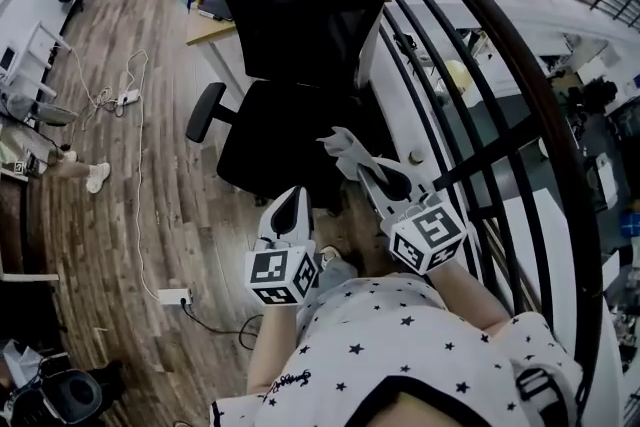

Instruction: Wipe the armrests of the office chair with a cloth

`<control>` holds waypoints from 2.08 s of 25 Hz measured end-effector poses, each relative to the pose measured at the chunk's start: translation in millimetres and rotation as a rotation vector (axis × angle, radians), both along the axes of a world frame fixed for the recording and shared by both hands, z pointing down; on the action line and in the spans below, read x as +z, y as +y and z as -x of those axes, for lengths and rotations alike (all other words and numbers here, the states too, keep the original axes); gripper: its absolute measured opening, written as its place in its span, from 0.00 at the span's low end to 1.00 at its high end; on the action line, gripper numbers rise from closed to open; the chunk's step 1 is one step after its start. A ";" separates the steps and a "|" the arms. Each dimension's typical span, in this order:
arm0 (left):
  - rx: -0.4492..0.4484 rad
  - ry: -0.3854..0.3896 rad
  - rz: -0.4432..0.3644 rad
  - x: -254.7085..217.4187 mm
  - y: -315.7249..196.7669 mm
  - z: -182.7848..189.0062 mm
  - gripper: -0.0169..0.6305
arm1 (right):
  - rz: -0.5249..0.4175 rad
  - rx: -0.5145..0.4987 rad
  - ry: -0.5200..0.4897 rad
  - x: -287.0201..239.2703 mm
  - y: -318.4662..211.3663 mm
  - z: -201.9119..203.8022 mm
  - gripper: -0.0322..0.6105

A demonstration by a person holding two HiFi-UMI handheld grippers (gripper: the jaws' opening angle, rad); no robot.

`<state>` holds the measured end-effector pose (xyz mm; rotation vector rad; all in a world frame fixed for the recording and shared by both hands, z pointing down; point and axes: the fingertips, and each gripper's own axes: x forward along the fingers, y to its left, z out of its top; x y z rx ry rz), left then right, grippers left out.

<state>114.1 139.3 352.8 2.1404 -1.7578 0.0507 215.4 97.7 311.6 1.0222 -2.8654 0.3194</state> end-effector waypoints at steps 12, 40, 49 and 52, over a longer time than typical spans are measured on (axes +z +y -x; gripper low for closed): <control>0.105 0.069 0.068 27.9 -74.6 46.3 0.04 | 0.047 0.140 0.064 33.3 -74.8 39.2 0.09; 0.162 0.025 0.299 150.9 -188.7 0.6 0.04 | 0.125 0.183 0.554 223.1 -268.6 -42.3 0.09; 0.207 0.030 0.362 177.0 -203.6 -16.5 0.04 | 0.094 0.087 0.774 286.8 -301.2 -31.7 0.09; 0.211 0.037 0.381 186.5 -208.3 -14.5 0.04 | 0.087 0.067 0.817 304.7 -313.1 -24.5 0.09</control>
